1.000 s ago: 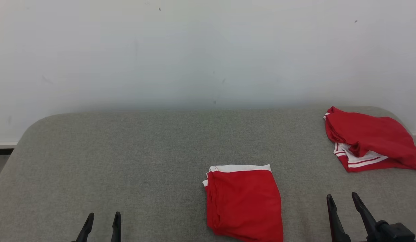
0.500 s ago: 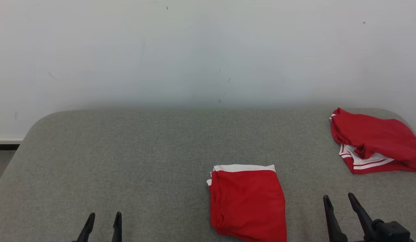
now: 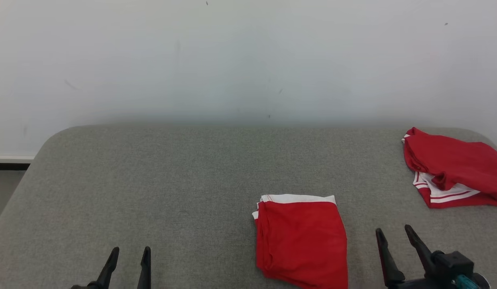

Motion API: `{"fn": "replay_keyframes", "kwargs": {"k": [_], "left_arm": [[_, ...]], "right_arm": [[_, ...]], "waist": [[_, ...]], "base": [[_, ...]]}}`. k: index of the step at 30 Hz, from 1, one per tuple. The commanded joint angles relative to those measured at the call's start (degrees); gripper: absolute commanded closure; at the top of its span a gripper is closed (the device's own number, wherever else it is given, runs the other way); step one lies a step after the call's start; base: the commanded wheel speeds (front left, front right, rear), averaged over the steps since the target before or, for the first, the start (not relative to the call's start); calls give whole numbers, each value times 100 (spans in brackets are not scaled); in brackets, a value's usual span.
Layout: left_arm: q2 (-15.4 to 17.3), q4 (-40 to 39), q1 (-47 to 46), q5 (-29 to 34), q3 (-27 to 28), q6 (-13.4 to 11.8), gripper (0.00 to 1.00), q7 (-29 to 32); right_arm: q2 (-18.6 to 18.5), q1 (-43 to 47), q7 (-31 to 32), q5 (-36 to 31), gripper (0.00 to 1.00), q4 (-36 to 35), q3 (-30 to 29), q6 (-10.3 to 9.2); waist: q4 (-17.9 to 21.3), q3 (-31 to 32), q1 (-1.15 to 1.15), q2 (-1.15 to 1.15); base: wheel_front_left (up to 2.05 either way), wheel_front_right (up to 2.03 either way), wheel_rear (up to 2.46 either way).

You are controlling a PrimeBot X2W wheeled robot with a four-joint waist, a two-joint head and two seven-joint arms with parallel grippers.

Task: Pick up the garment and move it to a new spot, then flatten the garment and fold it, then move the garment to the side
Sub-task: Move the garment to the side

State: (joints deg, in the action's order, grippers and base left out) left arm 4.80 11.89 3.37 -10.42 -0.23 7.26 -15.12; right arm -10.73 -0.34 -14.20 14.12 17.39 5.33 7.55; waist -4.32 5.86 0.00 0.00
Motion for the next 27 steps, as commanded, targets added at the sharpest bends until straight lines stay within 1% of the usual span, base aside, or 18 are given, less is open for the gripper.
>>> {"fn": "replay_keyframes", "kwargs": {"k": [1,5,11,17,18,24,25,26,27], "left_arm": [[-12,3,-78,22,-18,4,0,-1],[-25,25,-151,-16,-76,5,0,0],[-57,90,-264,-48,-218,11,0,-1],[-71,131,-367,-83,-297,14,0,0],[-69,138,-372,-94,-292,12,0,0],[-72,124,-425,-99,-265,14,0,0],[-76,126,-434,-96,-265,14,0,0],[-82,138,-449,-95,-267,14,0,0],[-86,147,-467,-98,-269,15,0,0]], "right_arm": [[-24,-134,83,37,0,91,65,-13],[-35,-540,375,62,0,537,253,-12],[-8,-1197,713,58,0,1566,448,-12],[22,-1646,653,108,0,2636,491,-13],[59,-1751,606,124,0,2958,535,-13],[210,-2027,595,287,0,3731,731,-12],[241,-2054,612,336,9,3842,776,-12],[282,-2082,586,388,63,3909,844,-12],[304,-2112,522,458,100,3941,883,-12]], "waist": [[-80,-55,0,0],[-244,-153,0,0],[-575,-343,0,0],[-859,-514,0,0],[-898,-554,0,0],[-907,-689,0,0],[-900,-699,0,0],[-888,-708,0,0],[-875,-715,0,0]], "base": [[0,0,0],[0,0,0],[0,0,0],[0,0,0],[0,0,0],[0,0,0],[0,0,0],[0,0,0],[0,0,0]]}}
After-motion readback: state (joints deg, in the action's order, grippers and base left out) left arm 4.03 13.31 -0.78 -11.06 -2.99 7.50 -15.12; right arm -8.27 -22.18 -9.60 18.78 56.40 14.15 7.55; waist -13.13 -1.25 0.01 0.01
